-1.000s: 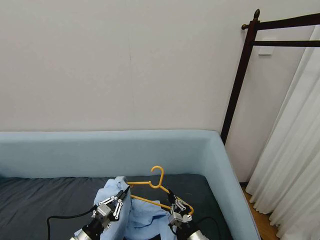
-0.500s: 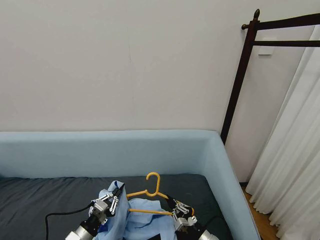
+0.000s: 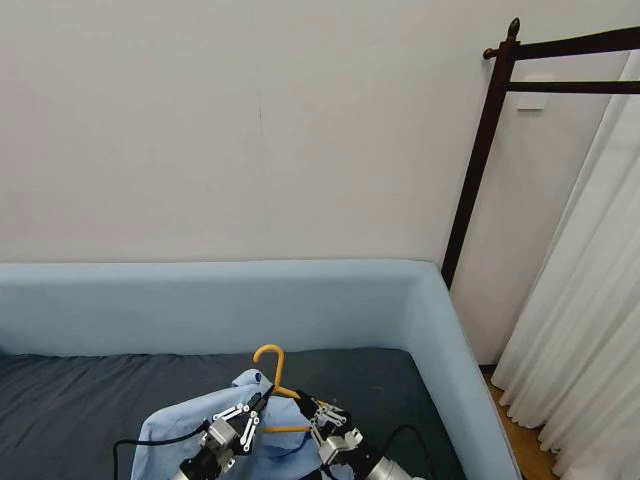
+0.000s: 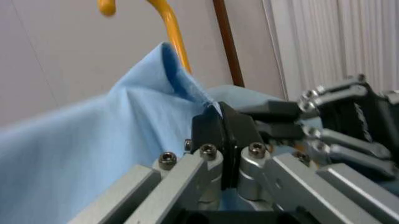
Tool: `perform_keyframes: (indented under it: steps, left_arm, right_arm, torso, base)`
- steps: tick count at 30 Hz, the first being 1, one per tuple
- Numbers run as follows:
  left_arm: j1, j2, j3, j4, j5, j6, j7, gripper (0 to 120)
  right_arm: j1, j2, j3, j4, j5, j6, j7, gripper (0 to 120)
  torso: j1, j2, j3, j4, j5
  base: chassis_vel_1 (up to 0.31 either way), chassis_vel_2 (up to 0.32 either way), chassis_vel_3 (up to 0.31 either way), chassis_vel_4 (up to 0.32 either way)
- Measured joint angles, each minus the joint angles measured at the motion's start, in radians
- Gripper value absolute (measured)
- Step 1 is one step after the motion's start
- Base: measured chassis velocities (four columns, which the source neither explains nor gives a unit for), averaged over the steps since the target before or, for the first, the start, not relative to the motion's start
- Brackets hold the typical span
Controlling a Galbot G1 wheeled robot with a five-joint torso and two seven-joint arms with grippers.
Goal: Pick up the clothes from the sofa and hang them on the clothes hanger.
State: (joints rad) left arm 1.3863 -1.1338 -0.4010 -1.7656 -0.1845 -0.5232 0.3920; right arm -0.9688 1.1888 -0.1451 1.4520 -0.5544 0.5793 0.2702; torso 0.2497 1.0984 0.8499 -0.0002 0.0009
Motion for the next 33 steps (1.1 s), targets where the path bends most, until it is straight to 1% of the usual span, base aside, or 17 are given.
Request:
perform_keyframes:
  steps: [5, 6, 10, 13, 18, 22, 25, 30, 33]
  left_arm:
    - [0.014, -0.006, -0.004, 0.011, 0.006, -0.018, 0.013, 0]
    - [0.014, -0.006, -0.004, 0.011, 0.006, -0.018, 0.013, 0]
    - [0.025, -0.007, -0.007, 0.016, 0.007, -0.03, 0.034, 0]
    - [0.026, -0.005, -0.011, 0.022, 0.011, -0.036, 0.041, 0]
    - [0.023, -0.004, -0.021, 0.037, 0.017, -0.043, 0.041, 0]
    - [0.016, 0.002, -0.027, 0.044, 0.023, -0.044, 0.02, 0]
    - [-0.003, 0.007, -0.033, 0.056, 0.036, -0.044, -0.036, 0]
    - [-0.013, 0.011, -0.033, 0.063, 0.043, -0.041, -0.075, 0]
    - [-0.015, 0.012, -0.035, 0.073, 0.068, -0.047, -0.083, 0]
  right_arm:
    - [0.017, 0.003, 0.008, 0.015, 0.056, -0.047, 0.044, 4]
    - [0.017, 0.003, 0.008, 0.015, 0.056, -0.047, 0.044, 4]
    - [0.026, -0.002, 0.031, 0.031, 0.057, -0.105, 0.093, 4]
    - [0.027, -0.007, 0.04, 0.045, 0.058, -0.129, 0.107, 4]
    - [0.028, -0.015, 0.054, 0.066, 0.059, -0.148, 0.115, 4]
    - [0.029, -0.023, 0.061, 0.077, 0.057, -0.155, 0.115, 4]
    - [0.021, -0.032, 0.065, 0.083, 0.048, -0.163, 0.098, 4]
    - [0.014, -0.038, 0.07, 0.088, 0.036, -0.176, 0.074, 4]
    - [0.01, -0.047, 0.071, 0.105, 0.031, -0.227, 0.058, 4]
  torso:
    - [0.0, 0.0, 0.0, 0.0, 0.0001]
    - [0.0, 0.0, 0.0, 0.0, 0.0001]
    - [0.0, 0.0, 0.0, -0.0001, 0.0001]
    - [0.0, 0.0, 0.0, -0.0002, 0.0001]
    - [0.0, 0.0, 0.0, -0.0001, 0.0001]
    - [0.0, 0.0, 0.0, -0.0001, 0.0001]
    - [0.0, 0.0, 0.0, -0.0001, 0.0001]
    - [0.0, 0.0, 0.0, -0.0002, 0.0001]
    - [0.0, 0.0, 0.0, -0.0001, 0.0001]
  base:
    - [0.0, 0.0, 0.0, 0.0]
    - [0.0, 0.0, 0.0, 0.0]
    - [0.0, 0.0, 0.0, 0.0]
    - [0.0, 0.0, 0.0, 0.0]
    - [0.0, 0.0, 0.0, 0.0]
    - [0.0, 0.0, 0.0, 0.0]
    - [0.0, 0.0, 0.0, 0.0]
    - [0.0, 0.0, 0.0, 0.0]
    - [0.0, 0.0, 0.0, 0.0]
